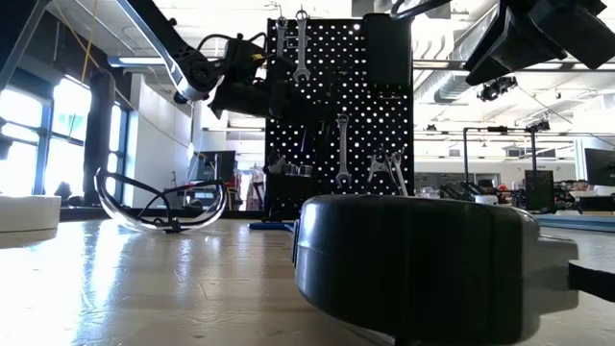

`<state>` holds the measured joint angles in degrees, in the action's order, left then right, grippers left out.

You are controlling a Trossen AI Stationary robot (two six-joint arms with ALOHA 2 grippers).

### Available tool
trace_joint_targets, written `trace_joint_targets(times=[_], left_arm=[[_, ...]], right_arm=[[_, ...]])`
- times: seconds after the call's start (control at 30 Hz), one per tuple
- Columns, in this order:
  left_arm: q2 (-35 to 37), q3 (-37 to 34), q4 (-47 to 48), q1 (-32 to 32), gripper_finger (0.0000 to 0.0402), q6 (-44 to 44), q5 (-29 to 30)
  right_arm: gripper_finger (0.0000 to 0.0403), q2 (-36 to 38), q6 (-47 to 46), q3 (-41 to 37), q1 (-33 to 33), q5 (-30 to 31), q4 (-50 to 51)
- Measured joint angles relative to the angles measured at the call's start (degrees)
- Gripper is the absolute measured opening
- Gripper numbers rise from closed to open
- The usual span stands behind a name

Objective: Hang tools onto peg board
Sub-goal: Hang the wire stripper onto the peg board

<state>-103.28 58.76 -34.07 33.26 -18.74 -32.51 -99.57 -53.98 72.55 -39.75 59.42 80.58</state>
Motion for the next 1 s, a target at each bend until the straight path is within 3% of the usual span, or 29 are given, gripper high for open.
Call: trace_joint_targets(times=[1.0], left_arm=[[0.0,0.0,0.0,0.0,0.0019,-13.4,0.8]], right_arm=[[0.0131,0.0,0.0,0.0,0.9,0.0,0.5]])
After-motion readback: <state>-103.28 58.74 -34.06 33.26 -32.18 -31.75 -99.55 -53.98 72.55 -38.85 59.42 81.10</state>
